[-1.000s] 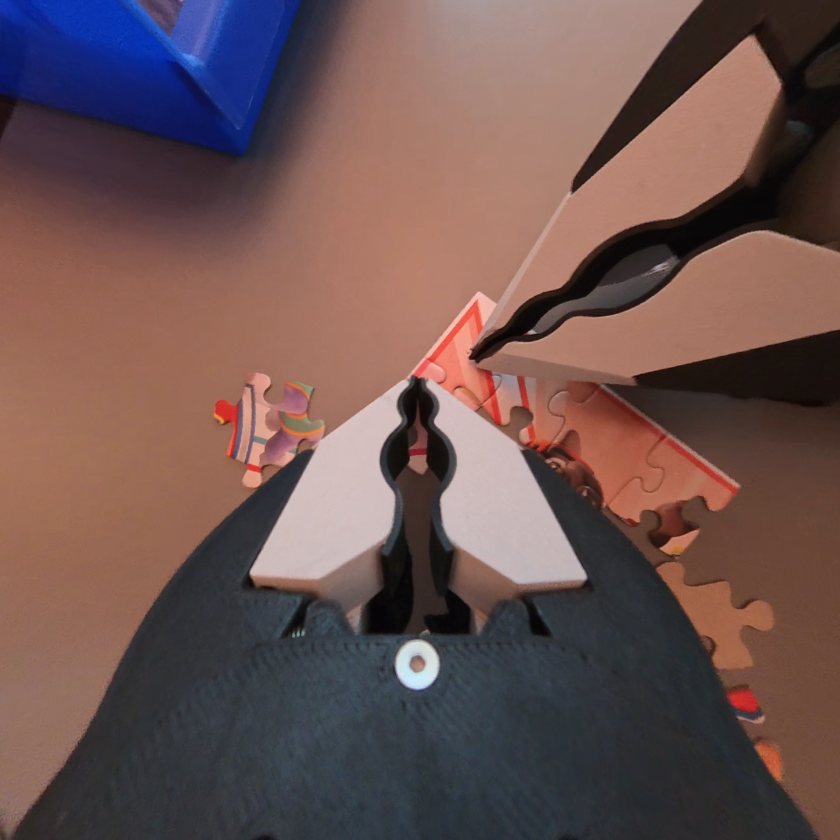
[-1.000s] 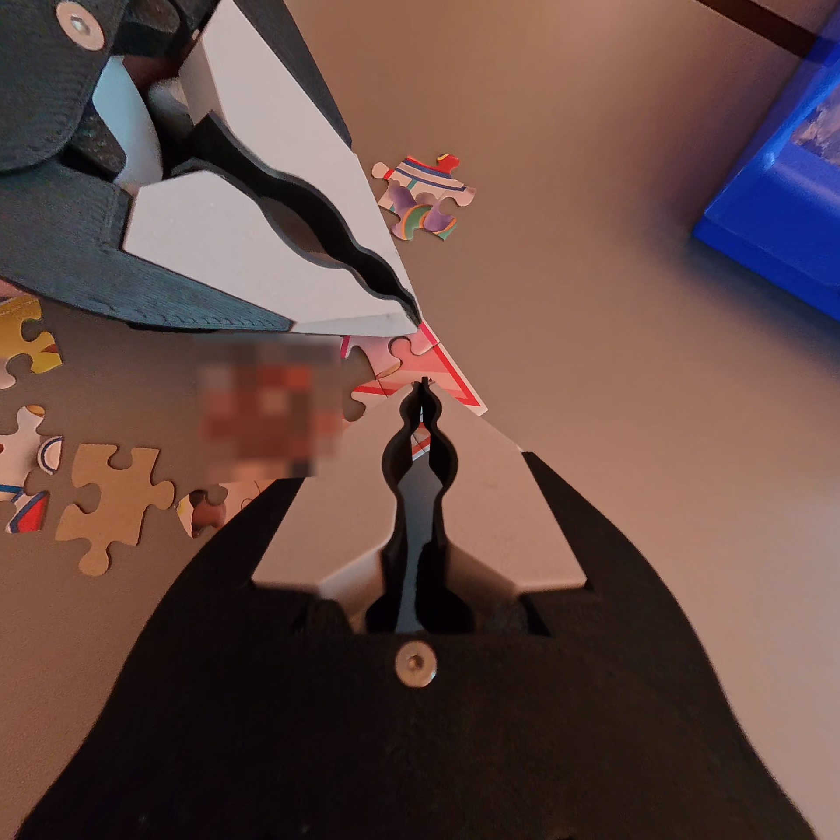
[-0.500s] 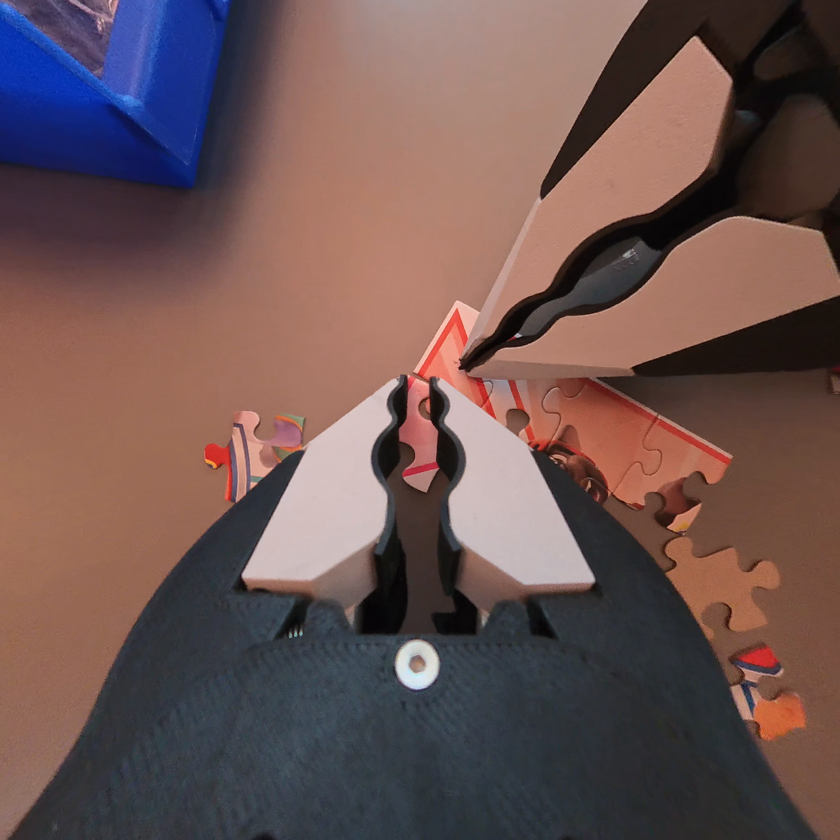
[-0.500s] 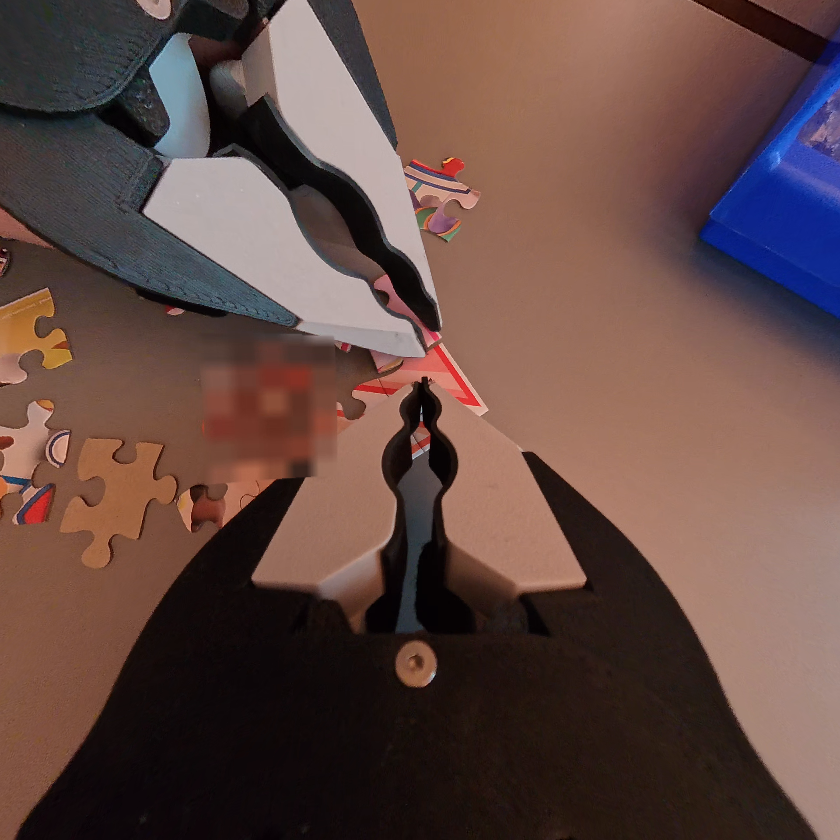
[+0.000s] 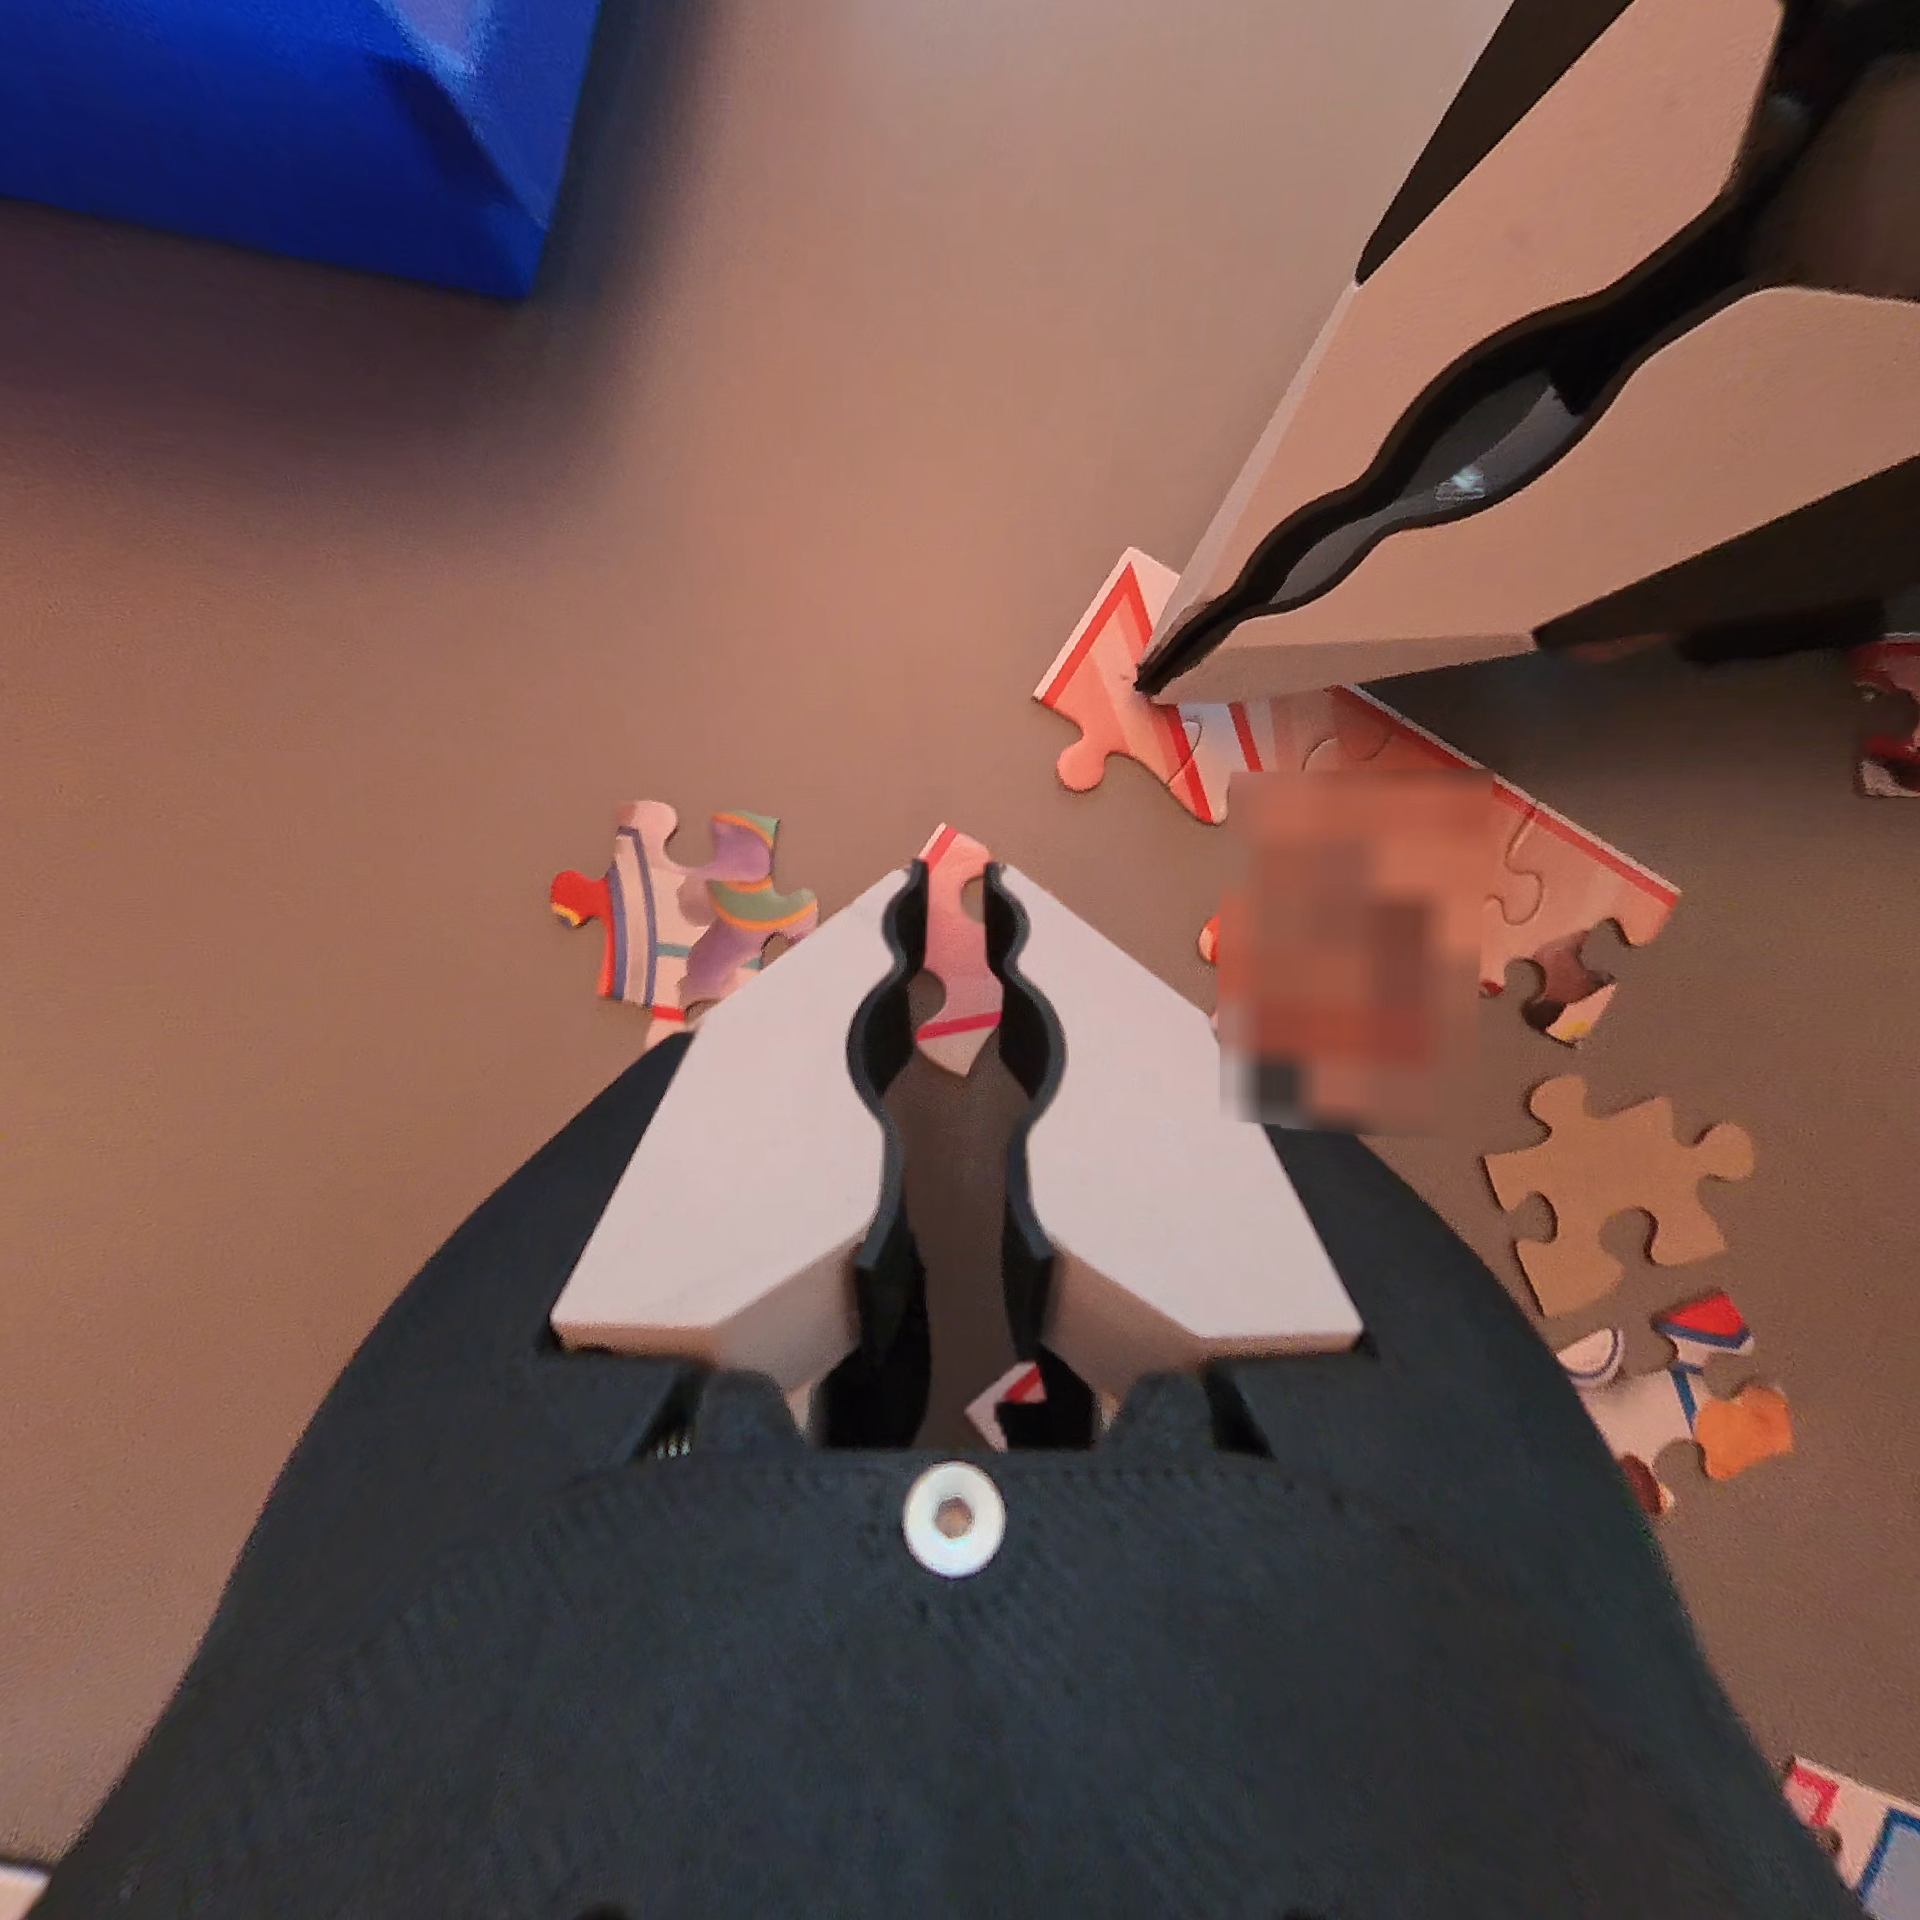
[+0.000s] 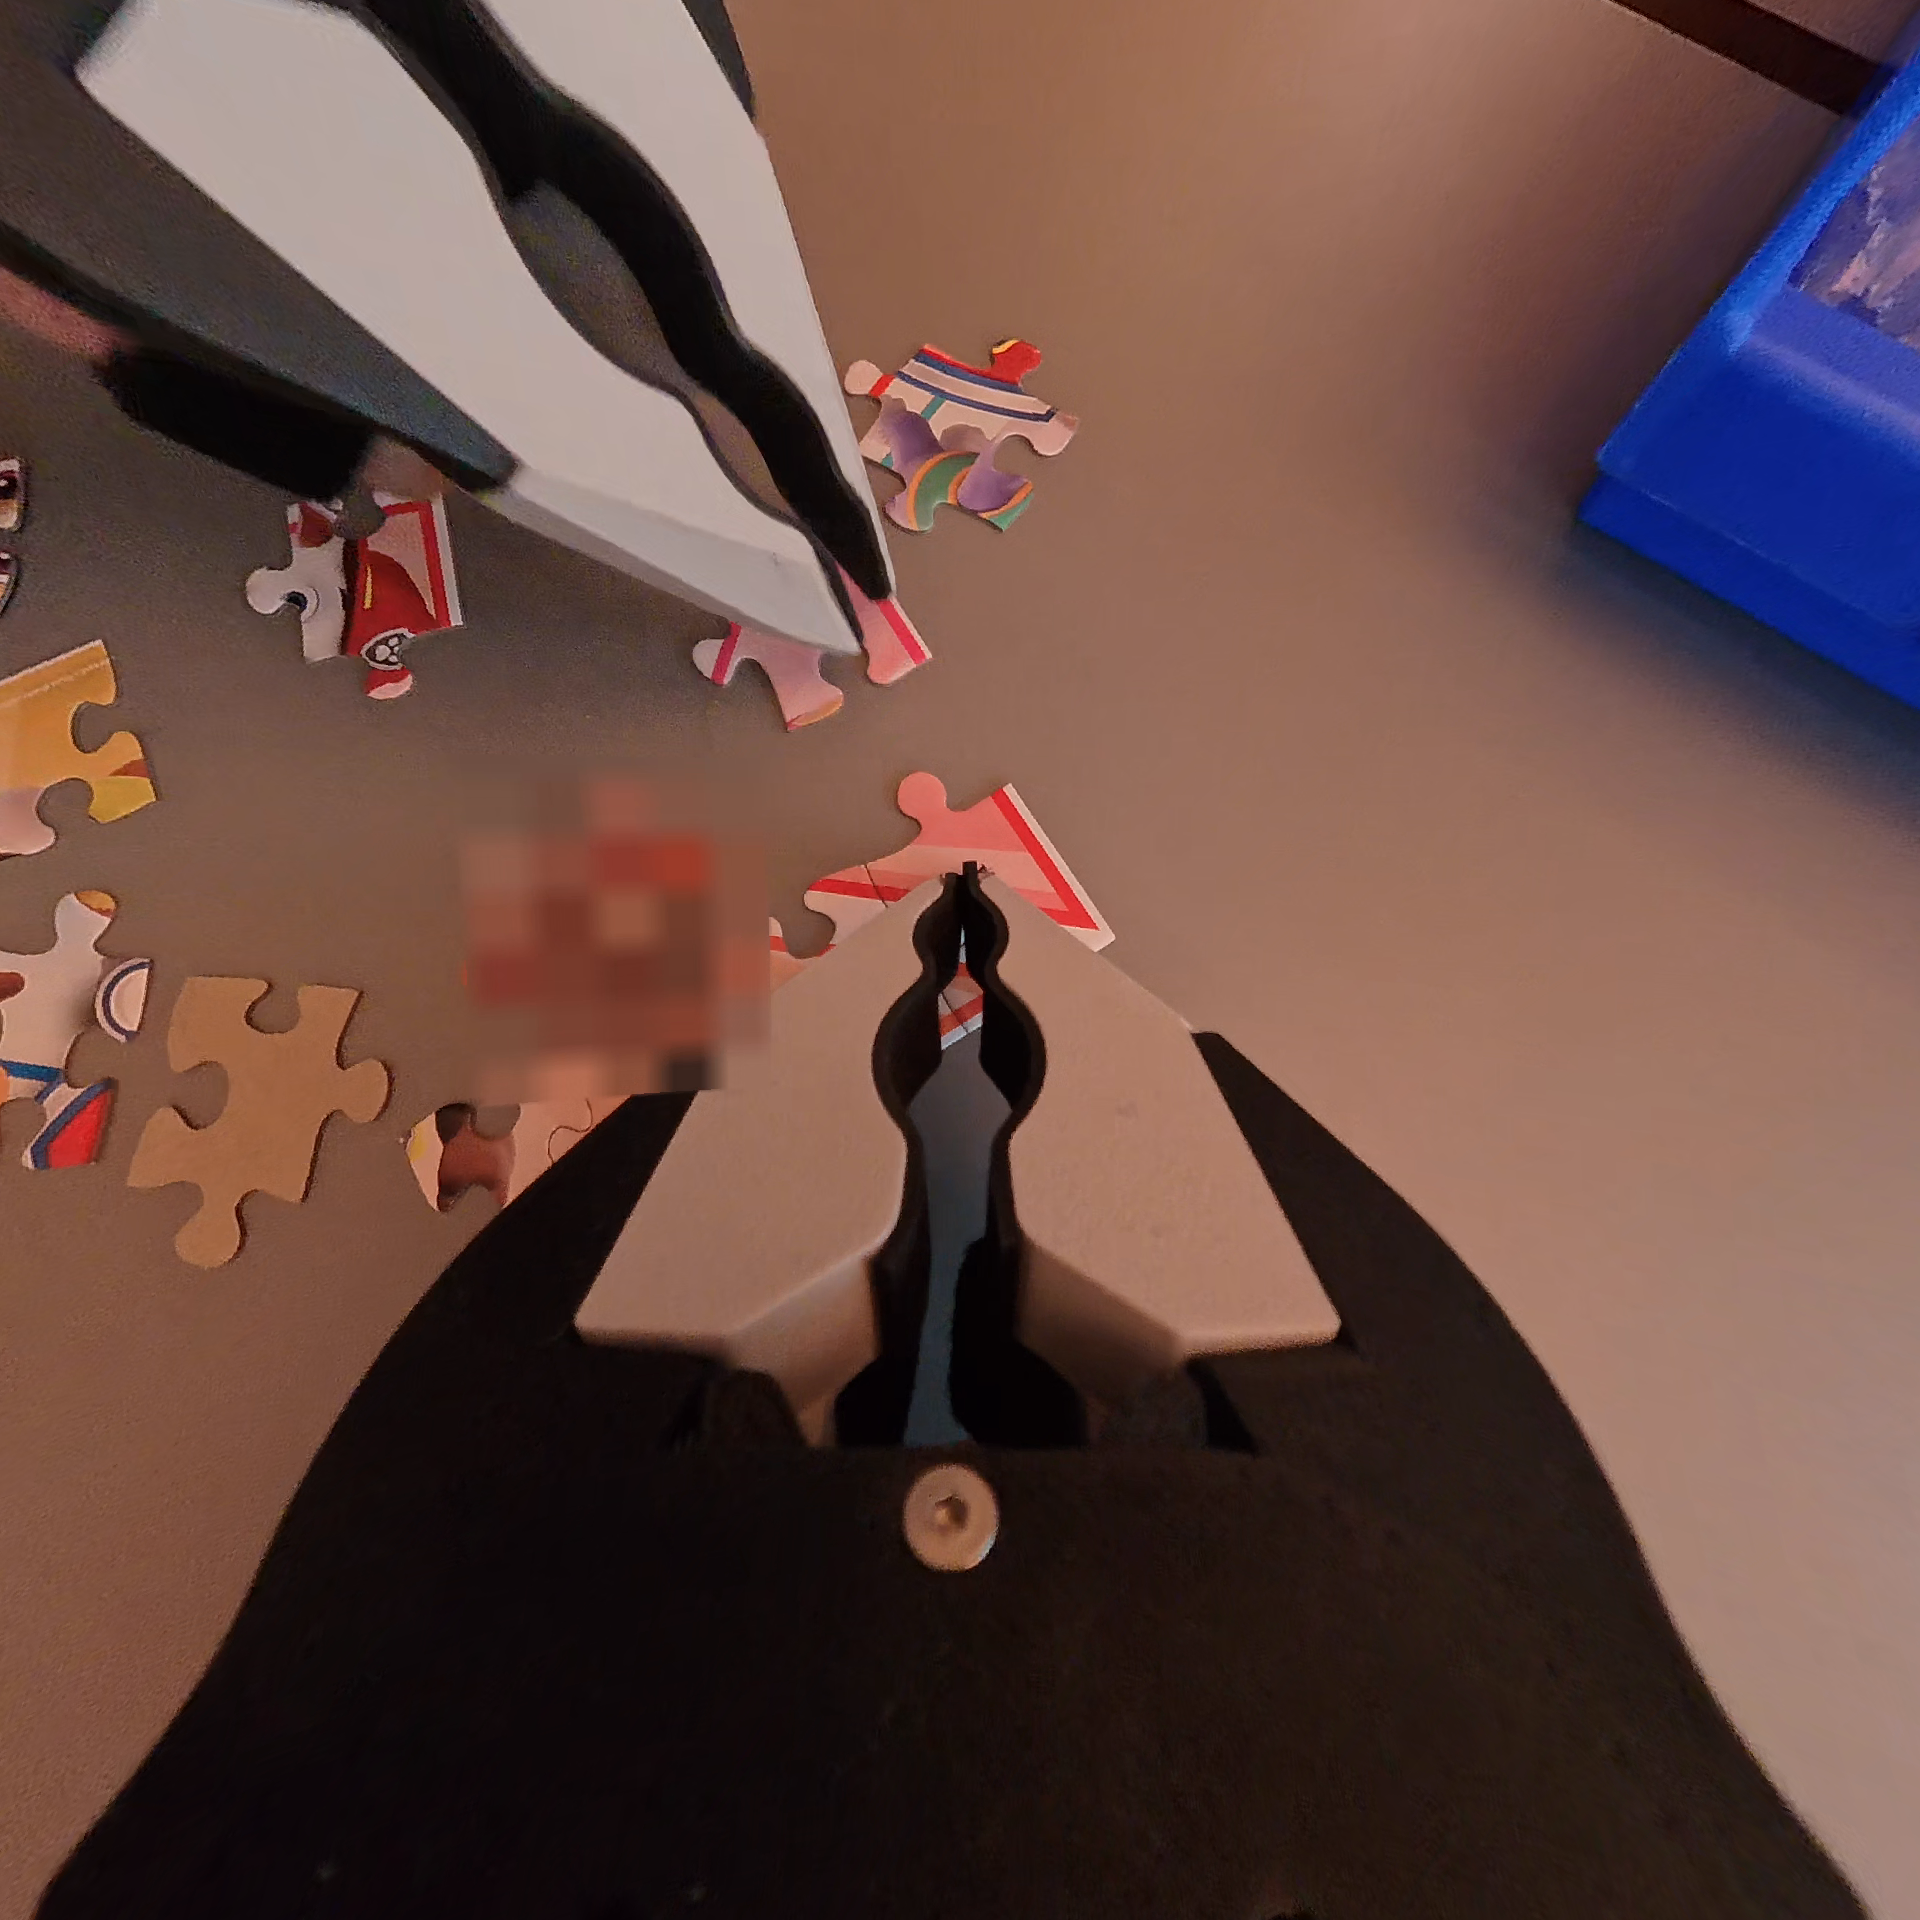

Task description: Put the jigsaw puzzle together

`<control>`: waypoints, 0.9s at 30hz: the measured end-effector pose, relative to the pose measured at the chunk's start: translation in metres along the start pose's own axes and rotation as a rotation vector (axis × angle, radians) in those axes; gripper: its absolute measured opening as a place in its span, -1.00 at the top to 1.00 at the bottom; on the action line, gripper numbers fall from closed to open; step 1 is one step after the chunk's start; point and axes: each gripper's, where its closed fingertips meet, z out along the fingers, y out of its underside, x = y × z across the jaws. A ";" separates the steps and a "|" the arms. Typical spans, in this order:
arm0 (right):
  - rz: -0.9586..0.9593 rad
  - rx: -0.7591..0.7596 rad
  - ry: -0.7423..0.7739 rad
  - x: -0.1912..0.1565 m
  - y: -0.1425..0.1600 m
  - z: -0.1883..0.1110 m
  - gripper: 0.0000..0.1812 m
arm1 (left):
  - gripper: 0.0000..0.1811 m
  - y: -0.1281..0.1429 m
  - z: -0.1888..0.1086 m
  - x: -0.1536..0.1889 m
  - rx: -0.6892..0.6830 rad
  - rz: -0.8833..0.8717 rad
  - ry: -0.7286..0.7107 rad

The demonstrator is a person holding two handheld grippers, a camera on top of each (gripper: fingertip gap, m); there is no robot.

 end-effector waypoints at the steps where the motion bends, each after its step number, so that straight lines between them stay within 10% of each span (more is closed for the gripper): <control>1: -0.003 -0.001 0.002 0.000 0.000 0.000 1.00 | 0.88 -0.001 -0.005 -0.003 0.011 -0.001 -0.001; 17: -0.016 -0.012 -0.004 0.004 0.007 -0.008 1.00 | 0.49 0.090 -0.055 0.033 -0.246 0.099 0.156; 23: -0.024 -0.013 -0.010 0.004 0.009 -0.010 1.00 | 0.85 0.091 -0.052 0.019 -0.230 0.128 0.049; 27: -0.025 -0.021 0.015 0.010 0.012 -0.013 1.00 | 0.58 0.075 -0.057 0.013 -0.183 0.149 -0.041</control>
